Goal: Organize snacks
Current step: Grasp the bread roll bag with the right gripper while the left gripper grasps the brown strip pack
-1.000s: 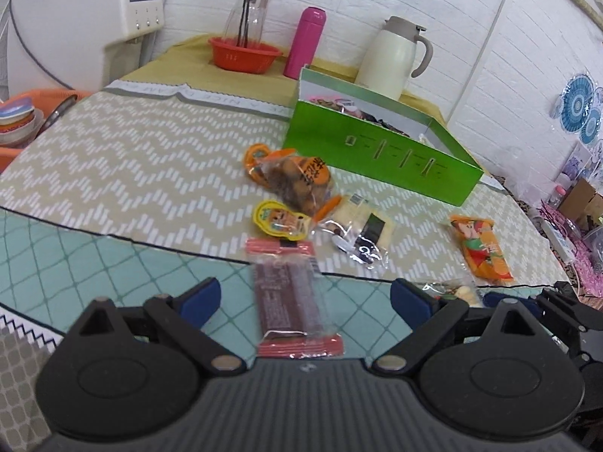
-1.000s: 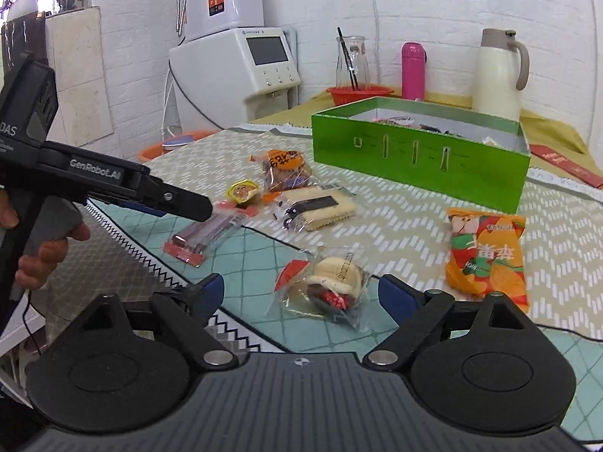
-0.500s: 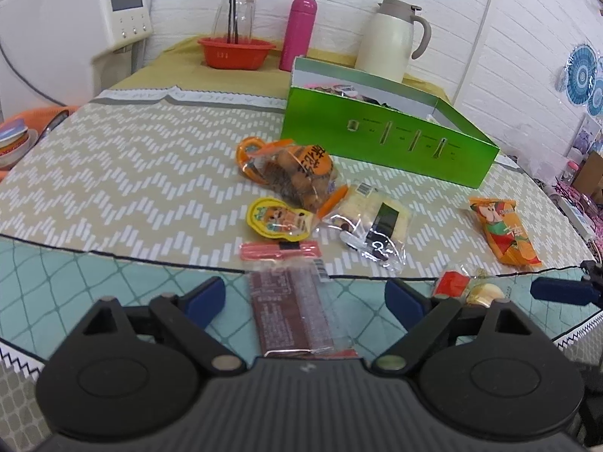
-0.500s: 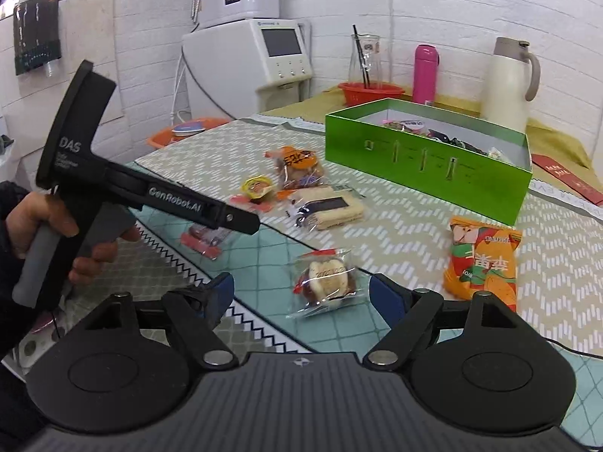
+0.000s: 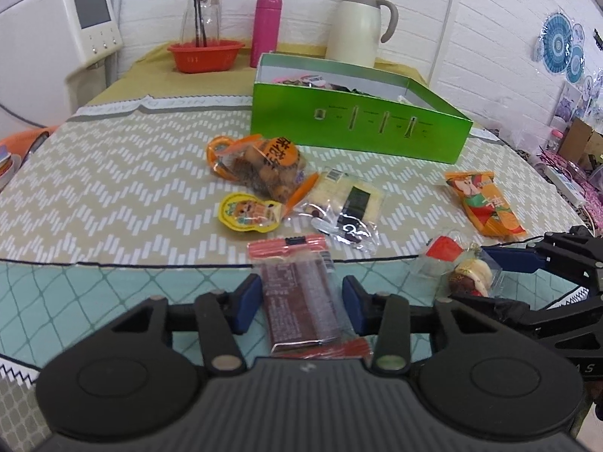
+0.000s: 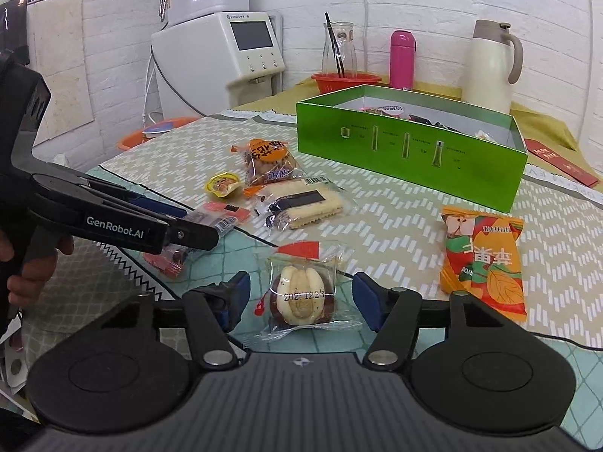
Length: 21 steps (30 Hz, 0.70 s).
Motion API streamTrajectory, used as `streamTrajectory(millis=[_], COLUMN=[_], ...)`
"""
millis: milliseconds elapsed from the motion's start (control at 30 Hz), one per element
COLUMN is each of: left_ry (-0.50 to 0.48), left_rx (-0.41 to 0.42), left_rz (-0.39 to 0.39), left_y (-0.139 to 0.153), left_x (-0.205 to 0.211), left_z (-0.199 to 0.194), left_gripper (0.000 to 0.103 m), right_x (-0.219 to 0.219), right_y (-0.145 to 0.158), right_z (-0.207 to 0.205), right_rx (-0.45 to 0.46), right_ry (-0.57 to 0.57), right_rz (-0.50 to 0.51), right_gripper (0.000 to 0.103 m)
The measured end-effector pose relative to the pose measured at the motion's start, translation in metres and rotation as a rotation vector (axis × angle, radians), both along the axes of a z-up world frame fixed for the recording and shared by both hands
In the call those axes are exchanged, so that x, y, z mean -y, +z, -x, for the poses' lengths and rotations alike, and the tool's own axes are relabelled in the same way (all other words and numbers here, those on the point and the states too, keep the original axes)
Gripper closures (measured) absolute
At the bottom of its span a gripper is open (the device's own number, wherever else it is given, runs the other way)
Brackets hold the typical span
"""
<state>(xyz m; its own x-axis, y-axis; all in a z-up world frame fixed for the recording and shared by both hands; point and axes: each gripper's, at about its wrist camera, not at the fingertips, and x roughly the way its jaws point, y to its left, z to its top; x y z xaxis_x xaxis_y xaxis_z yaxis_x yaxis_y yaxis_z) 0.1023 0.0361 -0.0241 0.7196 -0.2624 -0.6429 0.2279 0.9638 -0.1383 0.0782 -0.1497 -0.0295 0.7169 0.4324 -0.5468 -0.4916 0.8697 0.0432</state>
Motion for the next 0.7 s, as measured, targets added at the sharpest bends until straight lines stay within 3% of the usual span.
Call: streamTrajectory(millis=[67, 300, 400, 500, 700], left_ry=[0.001, 0.000, -0.010, -0.017, 0.000], left_rx=[0.003, 0.031, 0.050, 0.046, 0.044], left_rz=[-0.022, -0.077, -0.123, -0.116, -0.108], left_y=[0.000, -0.005, -0.007, -0.005, -0.005], left_x=[0.004, 0.012, 0.018, 0.017, 0.012], left_z=[0.001, 0.003, 0.005, 0.009, 0.014], left_gripper=[0.047, 0.040, 0.040, 0.050, 0.049], right_x=[0.003, 0.002, 0.000, 0.000, -0.001], right_y=[-0.001, 0.000, 0.000, -0.001, -0.002], right_z=[0.001, 0.002, 0.002, 0.001, -0.001], right_rx=[-0.010, -0.003, -0.004, -0.011, -0.011], right_ry=[-0.006, -0.006, -0.008, -0.008, -0.013], right_rz=[-0.003, -0.019, -0.014, -0.019, -0.013], right_gripper=[0.005, 0.005, 0.005, 0.006, 0.007])
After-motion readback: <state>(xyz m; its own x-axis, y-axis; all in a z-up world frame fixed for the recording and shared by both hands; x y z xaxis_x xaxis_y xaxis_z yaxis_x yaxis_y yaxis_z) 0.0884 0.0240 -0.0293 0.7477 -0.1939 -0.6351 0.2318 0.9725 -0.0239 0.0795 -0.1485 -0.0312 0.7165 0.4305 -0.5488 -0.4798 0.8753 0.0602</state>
